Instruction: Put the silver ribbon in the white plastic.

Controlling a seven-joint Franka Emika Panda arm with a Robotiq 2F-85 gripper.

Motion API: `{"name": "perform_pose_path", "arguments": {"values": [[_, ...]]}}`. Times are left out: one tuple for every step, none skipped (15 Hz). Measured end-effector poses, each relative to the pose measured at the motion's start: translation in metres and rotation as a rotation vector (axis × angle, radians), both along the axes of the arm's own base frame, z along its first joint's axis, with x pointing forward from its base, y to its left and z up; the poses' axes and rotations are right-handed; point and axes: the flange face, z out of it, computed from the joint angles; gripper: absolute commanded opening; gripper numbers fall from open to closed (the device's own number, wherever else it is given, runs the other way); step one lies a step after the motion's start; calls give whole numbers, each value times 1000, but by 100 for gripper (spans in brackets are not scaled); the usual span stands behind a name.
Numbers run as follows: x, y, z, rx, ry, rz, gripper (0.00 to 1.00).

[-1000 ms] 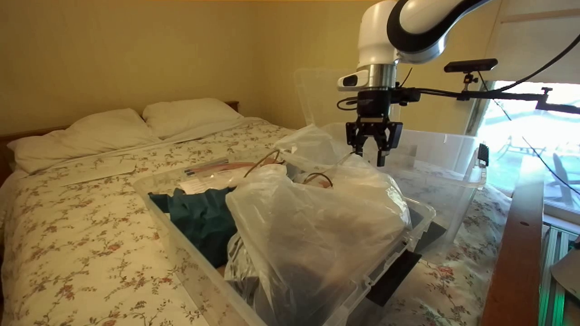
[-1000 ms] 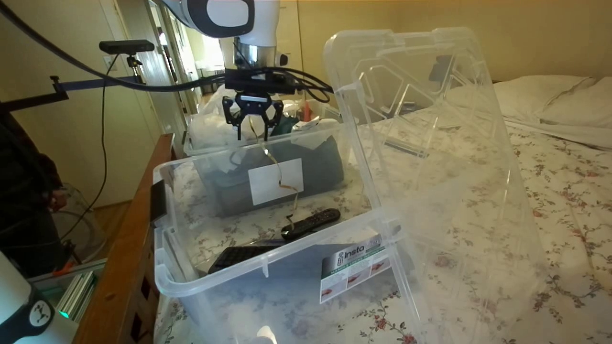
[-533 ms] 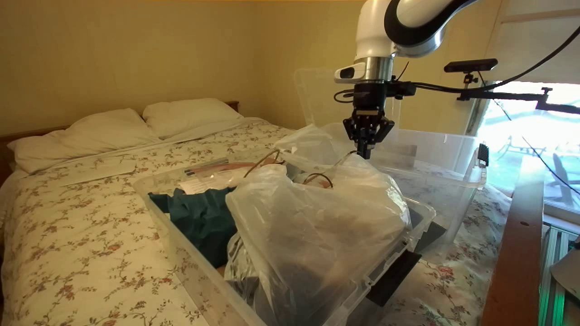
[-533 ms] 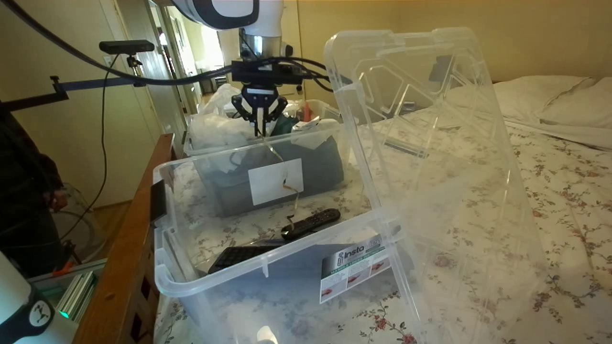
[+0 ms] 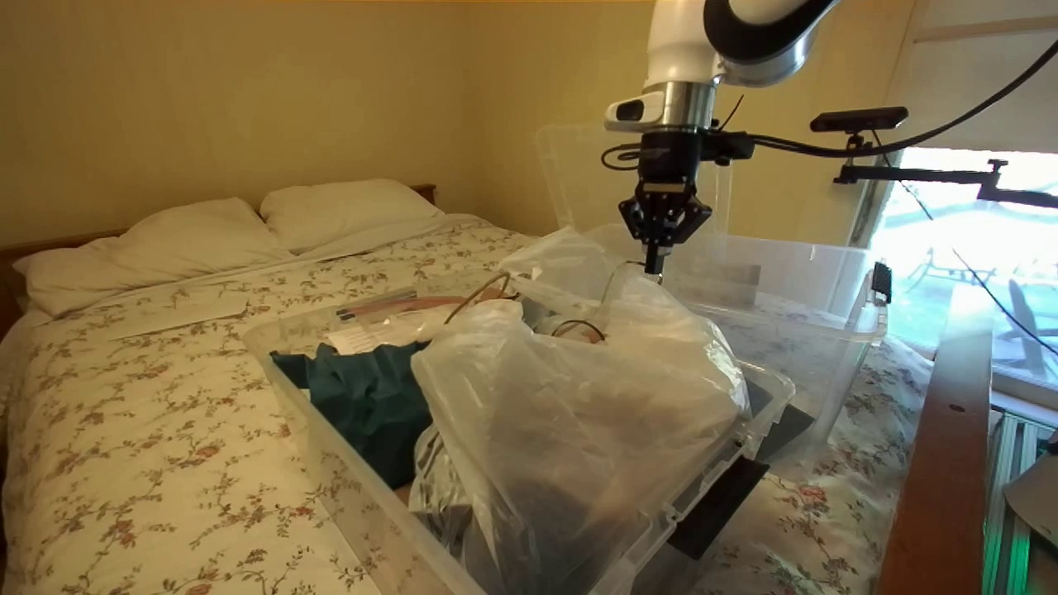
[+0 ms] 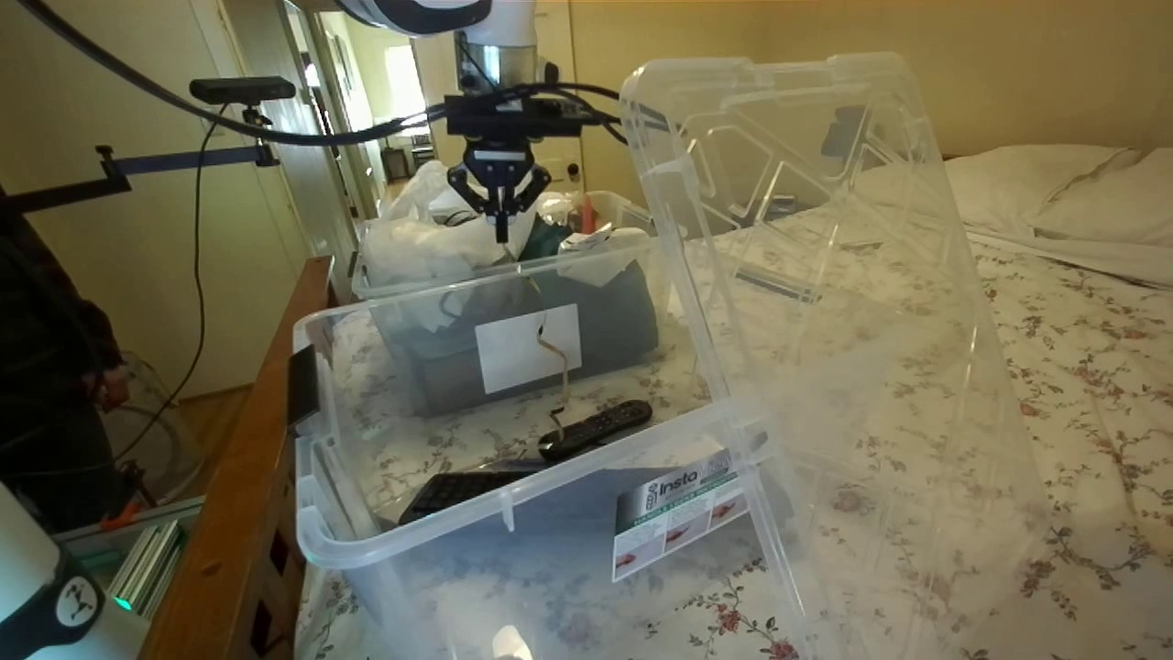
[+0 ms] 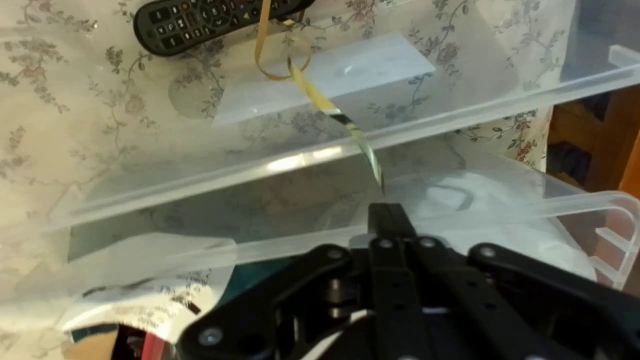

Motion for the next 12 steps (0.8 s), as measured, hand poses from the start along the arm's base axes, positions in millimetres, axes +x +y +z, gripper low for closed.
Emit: {"name": "perform_pose_path", "arguments": {"values": [[-4,13,11,4,-13,36,0],[-12,30,25,3,-23,82,0],[-23,49,39,-3,-31,132,0],[-36,69,55,-16,-41,187,0],[-51,89,71,-36,-56,240,0],[-67,107,88,-64,-84,286,0],[-82,123,105,-94,-122,325,0],[-98,139,124,-118,-169,358,0],[-112,152,140,-132,-214,384,0],[-124,164,155,-137,-255,403,1],[-132,171,162,-131,-271,410,1],[-134,171,162,-132,-272,412,1]]}}
